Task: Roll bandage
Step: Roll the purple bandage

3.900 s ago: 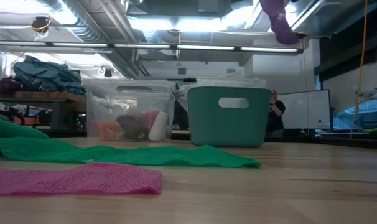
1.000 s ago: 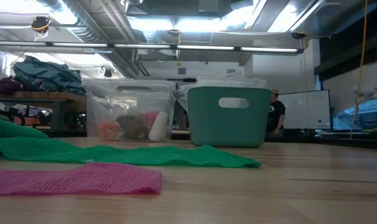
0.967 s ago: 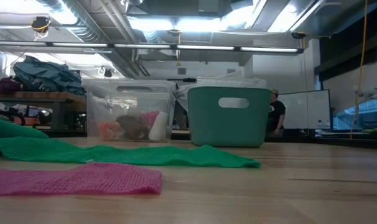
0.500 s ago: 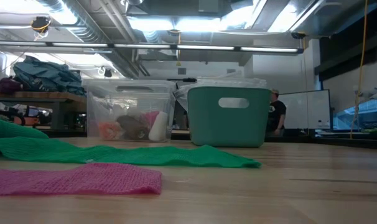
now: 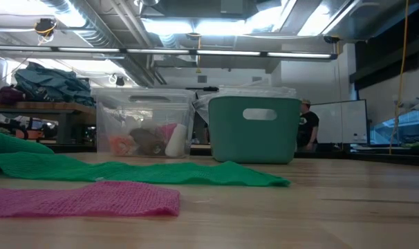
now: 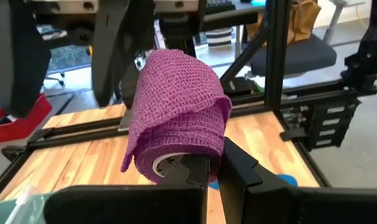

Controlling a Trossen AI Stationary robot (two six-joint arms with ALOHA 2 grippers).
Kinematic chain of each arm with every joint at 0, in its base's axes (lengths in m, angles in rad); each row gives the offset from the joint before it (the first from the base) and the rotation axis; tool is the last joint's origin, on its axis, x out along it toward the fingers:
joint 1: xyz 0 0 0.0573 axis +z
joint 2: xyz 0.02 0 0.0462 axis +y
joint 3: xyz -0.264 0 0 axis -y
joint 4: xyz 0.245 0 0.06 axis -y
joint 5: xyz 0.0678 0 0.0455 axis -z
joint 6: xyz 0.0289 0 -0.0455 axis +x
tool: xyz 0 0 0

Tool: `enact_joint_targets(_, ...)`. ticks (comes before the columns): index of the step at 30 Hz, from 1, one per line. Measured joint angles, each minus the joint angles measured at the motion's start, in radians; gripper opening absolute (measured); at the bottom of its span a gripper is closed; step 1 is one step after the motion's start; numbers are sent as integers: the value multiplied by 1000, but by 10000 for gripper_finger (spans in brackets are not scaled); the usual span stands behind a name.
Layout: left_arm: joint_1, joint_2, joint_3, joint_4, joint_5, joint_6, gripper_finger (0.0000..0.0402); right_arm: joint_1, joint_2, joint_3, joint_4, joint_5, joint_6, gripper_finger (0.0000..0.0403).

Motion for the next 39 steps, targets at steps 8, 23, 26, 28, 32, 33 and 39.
enact_joint_targets(8,-22,0,0,-5,3,-11,5,-35,-5,0,-72,33,0,159)
enact_joint_targets(23,81,0,0,-219,-18,-196,5,-160,-160,0,-330,-37,-34,159)
enact_joint_targets(26,131,-1,-22,-254,21,-257,5,-172,-181,0,-366,-35,-54,159)
enact_joint_targets(28,165,-2,-49,-245,76,-286,5,-178,-190,0,-390,-31,-68,159)
enact_joint_targets(32,231,23,-112,-234,161,-370,5,-179,-192,0,-422,-27,-85,159)
enact_joint_targets(33,246,37,-127,-229,180,-387,5,-179,-192,0,-428,-27,-92,159)
enact_joint_targets(39,315,117,-194,-160,307,-462,5,-177,-191,0,-454,-27,-107,159)
